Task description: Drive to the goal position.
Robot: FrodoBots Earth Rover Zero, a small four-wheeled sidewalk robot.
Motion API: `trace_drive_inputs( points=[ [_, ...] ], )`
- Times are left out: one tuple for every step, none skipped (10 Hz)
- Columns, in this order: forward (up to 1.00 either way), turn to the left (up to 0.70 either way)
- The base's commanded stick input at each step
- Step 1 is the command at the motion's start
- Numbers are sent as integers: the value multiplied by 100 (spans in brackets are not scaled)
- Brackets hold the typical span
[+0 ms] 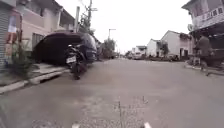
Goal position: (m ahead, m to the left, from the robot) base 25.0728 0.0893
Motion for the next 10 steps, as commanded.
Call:
trace_drive_inputs(
  points=[
    [70, 0],
    [70, 1],
    [70, 2],
    [70, 0],
    [70, 0],
    [70, 0],
    [70, 0],
    [70, 0],
    [70, 0],
    [70, -21]
  ],
)
